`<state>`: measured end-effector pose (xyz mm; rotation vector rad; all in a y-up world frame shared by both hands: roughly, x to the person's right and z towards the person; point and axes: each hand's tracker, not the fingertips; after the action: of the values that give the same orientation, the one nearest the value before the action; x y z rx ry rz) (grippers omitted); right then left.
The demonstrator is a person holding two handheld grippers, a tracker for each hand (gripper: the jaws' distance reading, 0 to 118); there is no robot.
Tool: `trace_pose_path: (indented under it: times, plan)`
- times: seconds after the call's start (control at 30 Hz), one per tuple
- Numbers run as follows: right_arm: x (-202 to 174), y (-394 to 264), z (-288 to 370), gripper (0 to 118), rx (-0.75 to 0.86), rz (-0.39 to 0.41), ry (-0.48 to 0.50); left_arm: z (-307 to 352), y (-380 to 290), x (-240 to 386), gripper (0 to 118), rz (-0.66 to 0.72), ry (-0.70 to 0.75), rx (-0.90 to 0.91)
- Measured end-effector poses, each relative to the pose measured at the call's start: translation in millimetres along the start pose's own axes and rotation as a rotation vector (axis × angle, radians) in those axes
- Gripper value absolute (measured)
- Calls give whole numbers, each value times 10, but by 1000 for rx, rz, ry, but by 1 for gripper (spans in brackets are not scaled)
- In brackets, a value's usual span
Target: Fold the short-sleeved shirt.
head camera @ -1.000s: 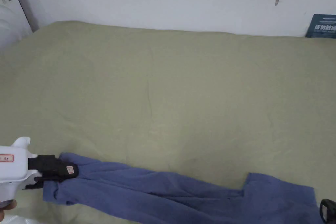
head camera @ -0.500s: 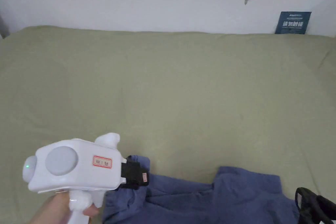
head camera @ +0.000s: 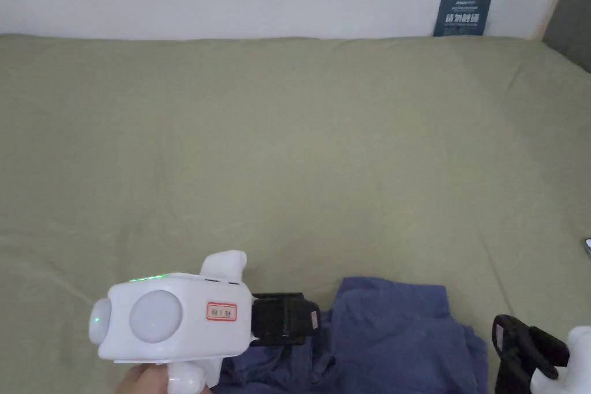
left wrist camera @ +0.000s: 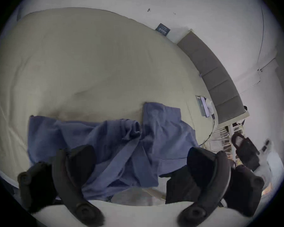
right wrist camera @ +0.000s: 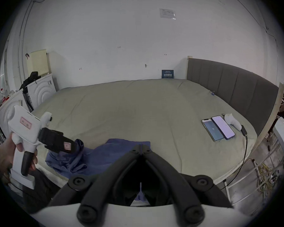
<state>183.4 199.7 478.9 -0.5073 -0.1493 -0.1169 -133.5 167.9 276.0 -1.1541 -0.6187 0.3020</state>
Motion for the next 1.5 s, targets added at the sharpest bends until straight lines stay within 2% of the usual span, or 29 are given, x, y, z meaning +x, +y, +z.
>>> trace_pose_path:
  times: [0.03, 0.07, 0.1, 0.17, 0.2, 0.4, 0.53, 0.63, 0.83, 1.0, 1.2, 1.27, 1.5]
  plan:
    - [-21, -8, -13, 0, 0, -1, 5, 104, -4, -105, 105, 25, -19, 17]
    - [-46, -15, -21, 0, -1, -2, 6, 185, -10, -204, 75, 63, -27, 44]
    - [-71, -20, -27, 0, -4, 0, 15, 251, -23, -279, 32, 92, -24, 58]
    - [-117, -39, -43, 0, -7, 3, 27, 264, -12, -499, 3, 116, -12, 50]
    - [-137, -42, -48, 0, -11, 6, 36, 252, -26, -602, 0, 177, 11, 85]
    - [-168, -52, -56, 0, -28, 14, 44, -351, -22, -550, 0, 167, -10, -60]
    - [-113, -75, -67, 0, -47, 15, 23, -901, -276, -283, 0, 156, -107, -183]
    - [-75, -103, -102, 0, -69, 13, 10, -1037, -364, -206, 0, 173, -146, -169]
    - [-97, -85, -157, 0, -82, 14, 10, -702, -290, -264, 0, 162, -136, -153]
    - [-198, -18, -162, 0, -61, 22, 36, 29, -190, -414, 0, 149, -167, 13]
    - [-329, 27, -162, 0, -45, 43, 69, 724, -110, -920, 0, 150, -31, 87]
    - [-356, 30, -170, 0, -43, 44, 74, 810, -131, -1120, 0, 166, 18, 73]
    - [-414, 18, -198, 0, -57, 56, 70, 617, -114, -1349, 0, 133, -35, -30]
